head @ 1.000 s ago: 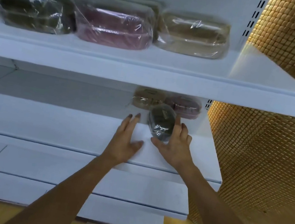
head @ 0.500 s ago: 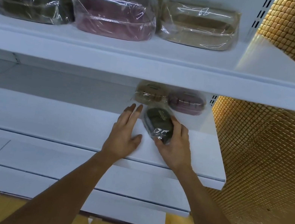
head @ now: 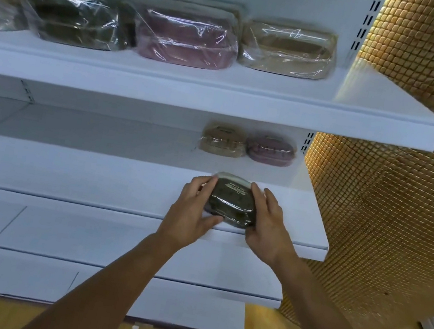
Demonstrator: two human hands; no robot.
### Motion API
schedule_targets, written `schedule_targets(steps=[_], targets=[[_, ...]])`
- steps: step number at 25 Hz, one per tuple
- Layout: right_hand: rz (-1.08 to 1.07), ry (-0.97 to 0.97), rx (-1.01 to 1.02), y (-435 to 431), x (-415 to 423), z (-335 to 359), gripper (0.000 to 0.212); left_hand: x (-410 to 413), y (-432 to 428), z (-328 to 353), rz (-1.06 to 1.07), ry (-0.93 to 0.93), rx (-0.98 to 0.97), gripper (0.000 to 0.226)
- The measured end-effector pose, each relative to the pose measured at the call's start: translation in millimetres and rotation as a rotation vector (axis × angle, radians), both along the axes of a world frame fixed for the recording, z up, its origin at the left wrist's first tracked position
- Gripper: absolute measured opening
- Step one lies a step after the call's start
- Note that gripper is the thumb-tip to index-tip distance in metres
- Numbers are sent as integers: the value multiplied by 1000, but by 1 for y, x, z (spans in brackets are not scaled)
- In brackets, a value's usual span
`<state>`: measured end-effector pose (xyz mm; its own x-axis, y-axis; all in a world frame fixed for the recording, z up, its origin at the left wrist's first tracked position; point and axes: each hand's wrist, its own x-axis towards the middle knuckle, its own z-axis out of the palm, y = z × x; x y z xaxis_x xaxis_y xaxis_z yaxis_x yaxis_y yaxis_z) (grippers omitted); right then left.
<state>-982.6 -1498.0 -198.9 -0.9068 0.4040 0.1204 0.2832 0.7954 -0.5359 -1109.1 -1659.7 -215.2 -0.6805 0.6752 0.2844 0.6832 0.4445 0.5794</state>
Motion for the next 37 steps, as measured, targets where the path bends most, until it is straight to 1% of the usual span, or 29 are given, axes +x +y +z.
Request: schedule_targets(steps=[3, 5, 7, 9, 11, 13, 15, 18, 25, 28, 33, 37], targets=[[-28, -119, 107, -17, 6, 11, 104, 6, -6, 12, -3, 100, -109, 95], [-42, -124, 171, -28, 8, 12, 109, 13, -10, 13, -11, 135, -137, 93], [-57, -107, 222, -37, 11, 9, 111, 19, -16, 12, -40, 130, -166, 94], [-63, -101, 292, -42, 14, 7, 111, 21, -23, 15, -56, 154, -202, 97], [-44, -99, 353, -44, 19, 8, 107, 22, -30, 21, -62, 234, -227, 98], [-14, -106, 373, -49, 28, 9, 104, 28, -39, 24, -88, 286, -260, 98], [14, -118, 386, -56, 39, 16, 102, 38, -51, 28, -108, 294, -276, 96], [44, -81, 435, -68, 57, 39, 100, 51, -72, 46, -132, 329, -238, 92], [58, 139, 597, -87, 85, 122, 90, 65, -102, 123, -134, 576, -77, 85], [50, 174, 671, -95, 93, 153, 87, 69, -111, 150, -122, 628, -32, 83], [35, 212, 697, -105, 109, 196, 89, 79, -122, 192, -135, 711, 42, 80], [-15, 242, 710, -98, 113, 229, 96, 79, -113, 228, -141, 736, 67, 80]])
